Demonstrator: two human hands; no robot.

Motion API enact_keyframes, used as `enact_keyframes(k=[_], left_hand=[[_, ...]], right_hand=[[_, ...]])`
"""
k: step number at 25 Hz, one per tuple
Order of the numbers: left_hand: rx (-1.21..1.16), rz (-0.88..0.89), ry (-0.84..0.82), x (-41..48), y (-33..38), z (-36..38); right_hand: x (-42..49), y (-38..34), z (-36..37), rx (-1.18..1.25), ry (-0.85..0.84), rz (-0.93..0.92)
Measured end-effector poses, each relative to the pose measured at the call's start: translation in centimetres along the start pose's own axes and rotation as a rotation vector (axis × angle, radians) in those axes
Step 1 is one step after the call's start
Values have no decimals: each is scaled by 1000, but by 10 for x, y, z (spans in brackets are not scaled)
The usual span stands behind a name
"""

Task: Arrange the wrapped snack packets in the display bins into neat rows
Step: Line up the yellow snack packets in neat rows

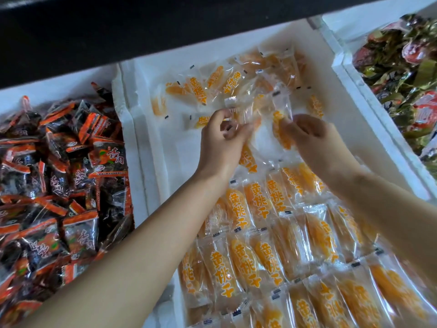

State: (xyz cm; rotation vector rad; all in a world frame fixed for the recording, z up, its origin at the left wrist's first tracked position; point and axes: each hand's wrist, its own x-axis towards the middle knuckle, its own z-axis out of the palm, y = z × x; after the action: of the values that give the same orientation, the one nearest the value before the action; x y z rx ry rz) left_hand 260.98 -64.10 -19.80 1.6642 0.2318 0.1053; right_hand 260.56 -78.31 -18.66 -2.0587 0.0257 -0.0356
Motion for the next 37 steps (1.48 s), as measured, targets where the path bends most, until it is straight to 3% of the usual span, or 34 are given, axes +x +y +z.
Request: enact_keyframes(k=[6,9,13,18,25,29,31,33,37], left_hand=[[51,6,-89,-55,7,-1],[75,1,-157,-79,3,1],[83,7,-226,-106,2,5],[134,-5,-261,-126,-5,6],[149,-22,-252,-141,-5,6],[75,-67,-274,-151,-5,5],[22,-97,-290,-154,-8,4],[0,-114,-305,-155,-11,4],[-14,-89,-478,-163,-7,6]], right_hand=[[-69,30,-47,33,-129,122],[-99,40,-57,75,-304,201],[-139,57,-50,-158,-487,218],[-167,59,-44,-349,-480,69],[-176,62,-44,-302,-400,37],[-177,61,-48,-588,-439,-60],[-177,54,-53,-490,-331,-115],[-175,48,-57,-230,-203,-114],[-165,37,-54,283,-252,142]])
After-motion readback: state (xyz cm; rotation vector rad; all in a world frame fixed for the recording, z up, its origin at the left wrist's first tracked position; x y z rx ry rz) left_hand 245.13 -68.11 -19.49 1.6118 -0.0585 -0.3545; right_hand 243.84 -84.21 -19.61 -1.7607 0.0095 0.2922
